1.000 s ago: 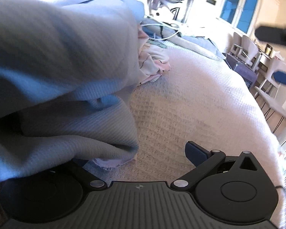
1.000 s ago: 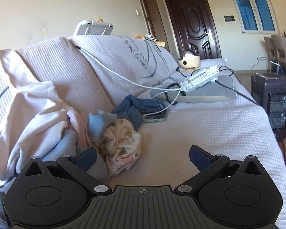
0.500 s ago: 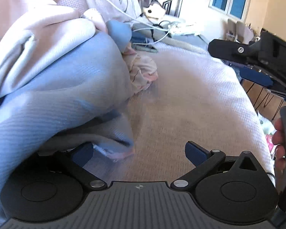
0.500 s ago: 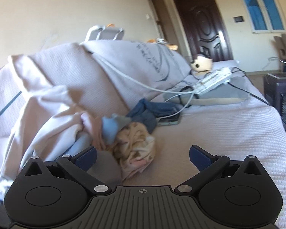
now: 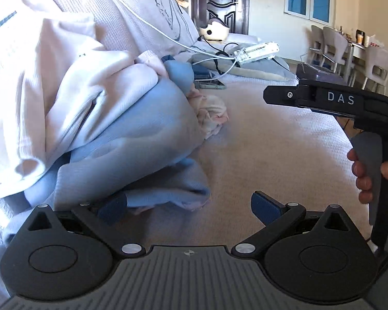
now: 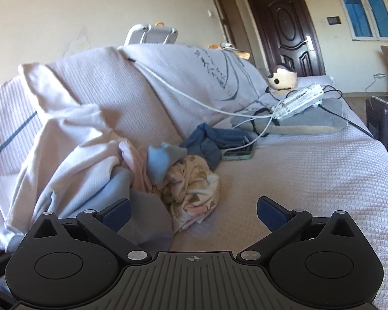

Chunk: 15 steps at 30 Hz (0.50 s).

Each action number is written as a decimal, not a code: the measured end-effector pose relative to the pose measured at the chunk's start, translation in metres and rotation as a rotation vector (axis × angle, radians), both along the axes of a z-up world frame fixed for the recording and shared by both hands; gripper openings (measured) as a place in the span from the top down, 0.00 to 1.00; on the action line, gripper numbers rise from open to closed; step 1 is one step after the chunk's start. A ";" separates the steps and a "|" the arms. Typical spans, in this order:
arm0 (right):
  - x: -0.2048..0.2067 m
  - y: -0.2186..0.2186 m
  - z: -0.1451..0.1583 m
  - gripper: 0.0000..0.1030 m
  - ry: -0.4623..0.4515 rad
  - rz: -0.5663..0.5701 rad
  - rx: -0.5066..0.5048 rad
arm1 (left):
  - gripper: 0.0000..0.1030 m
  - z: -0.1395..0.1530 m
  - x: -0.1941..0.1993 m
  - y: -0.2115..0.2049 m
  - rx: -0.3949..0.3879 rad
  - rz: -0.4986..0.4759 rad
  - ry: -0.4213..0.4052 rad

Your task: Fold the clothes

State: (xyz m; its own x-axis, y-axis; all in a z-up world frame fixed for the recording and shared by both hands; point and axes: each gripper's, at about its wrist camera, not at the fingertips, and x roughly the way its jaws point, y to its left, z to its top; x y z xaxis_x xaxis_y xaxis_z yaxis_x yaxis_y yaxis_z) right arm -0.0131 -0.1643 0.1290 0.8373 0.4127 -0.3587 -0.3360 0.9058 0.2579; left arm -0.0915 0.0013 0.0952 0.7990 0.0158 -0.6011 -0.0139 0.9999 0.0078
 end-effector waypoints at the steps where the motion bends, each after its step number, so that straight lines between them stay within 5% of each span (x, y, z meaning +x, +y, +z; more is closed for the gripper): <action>1: -0.001 0.001 0.000 0.00 -0.001 0.005 -0.007 | 0.00 0.001 -0.002 0.003 -0.007 0.008 0.005; 15: -0.005 0.003 0.000 0.00 -0.004 0.012 -0.023 | 0.00 0.022 -0.027 0.026 -0.067 0.071 0.002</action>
